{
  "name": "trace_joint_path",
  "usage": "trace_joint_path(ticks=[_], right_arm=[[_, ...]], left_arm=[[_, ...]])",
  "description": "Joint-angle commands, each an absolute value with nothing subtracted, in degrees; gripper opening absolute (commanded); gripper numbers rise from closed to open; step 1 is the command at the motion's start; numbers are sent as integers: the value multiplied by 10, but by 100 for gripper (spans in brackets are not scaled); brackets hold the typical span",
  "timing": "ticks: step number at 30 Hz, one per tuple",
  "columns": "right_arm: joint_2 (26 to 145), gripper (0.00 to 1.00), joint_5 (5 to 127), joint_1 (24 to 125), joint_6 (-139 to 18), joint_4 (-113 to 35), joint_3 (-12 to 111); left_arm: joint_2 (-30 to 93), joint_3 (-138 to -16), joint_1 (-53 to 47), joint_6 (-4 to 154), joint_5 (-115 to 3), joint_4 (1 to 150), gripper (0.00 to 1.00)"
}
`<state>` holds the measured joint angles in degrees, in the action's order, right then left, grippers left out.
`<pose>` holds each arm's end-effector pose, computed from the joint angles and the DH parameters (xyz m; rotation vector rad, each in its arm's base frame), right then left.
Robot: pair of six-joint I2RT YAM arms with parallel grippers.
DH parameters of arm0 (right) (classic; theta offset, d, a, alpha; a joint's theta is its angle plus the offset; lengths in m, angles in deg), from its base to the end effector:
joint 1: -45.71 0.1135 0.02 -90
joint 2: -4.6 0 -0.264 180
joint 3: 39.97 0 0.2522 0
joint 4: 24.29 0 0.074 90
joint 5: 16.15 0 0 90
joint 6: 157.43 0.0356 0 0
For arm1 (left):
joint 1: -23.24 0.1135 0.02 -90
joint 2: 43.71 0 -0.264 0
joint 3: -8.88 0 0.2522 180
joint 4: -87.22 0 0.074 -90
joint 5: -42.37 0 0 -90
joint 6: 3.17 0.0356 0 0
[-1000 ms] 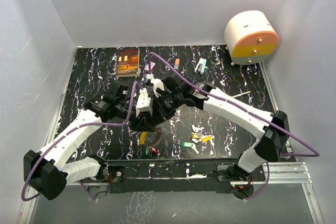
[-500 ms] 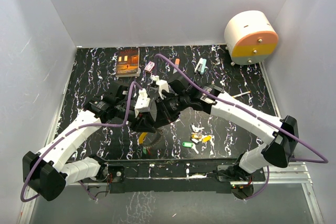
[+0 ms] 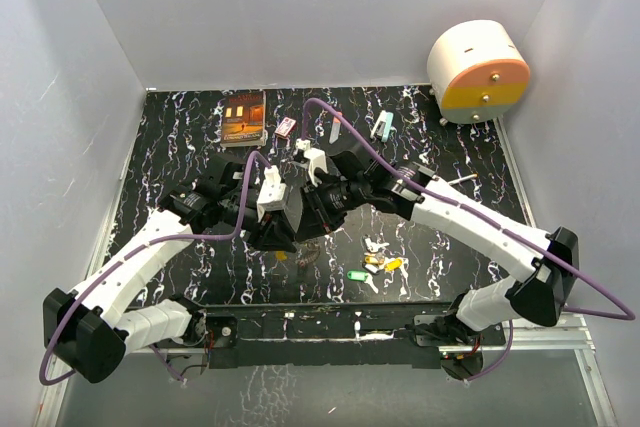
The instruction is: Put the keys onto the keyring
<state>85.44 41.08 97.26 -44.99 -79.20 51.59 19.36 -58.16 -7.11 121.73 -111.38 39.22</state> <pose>0.1716 0.2472 0.3486 -0.9477 2.3891 1.2474 0.1707 -0.1370 0.3040 1.5412 1.4171 -1.2238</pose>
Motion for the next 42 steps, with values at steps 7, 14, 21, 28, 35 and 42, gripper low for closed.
trace_joint_path(ticks=[7,14,21,28,35,42], right_arm=[[832,7,380,970,-441,-735,503],[832,7,379,970,-436,-736,503],[842,7,372,970,-434,-741,505],[852,7,372,970,-439,-757,517],[857,7,373,970,-442,-768,523],[862,7,375,970,-448,-777,534]], left_arm=[[189,-592,-72,1195,-1127,417,24],[191,-599,-72,1190,-1135,421,23],[191,-596,-72,1186,-1142,425,22],[194,-605,-72,1208,-1143,404,22],[199,-614,-77,1219,-1151,390,19],[202,-611,-82,1233,-1160,370,13]])
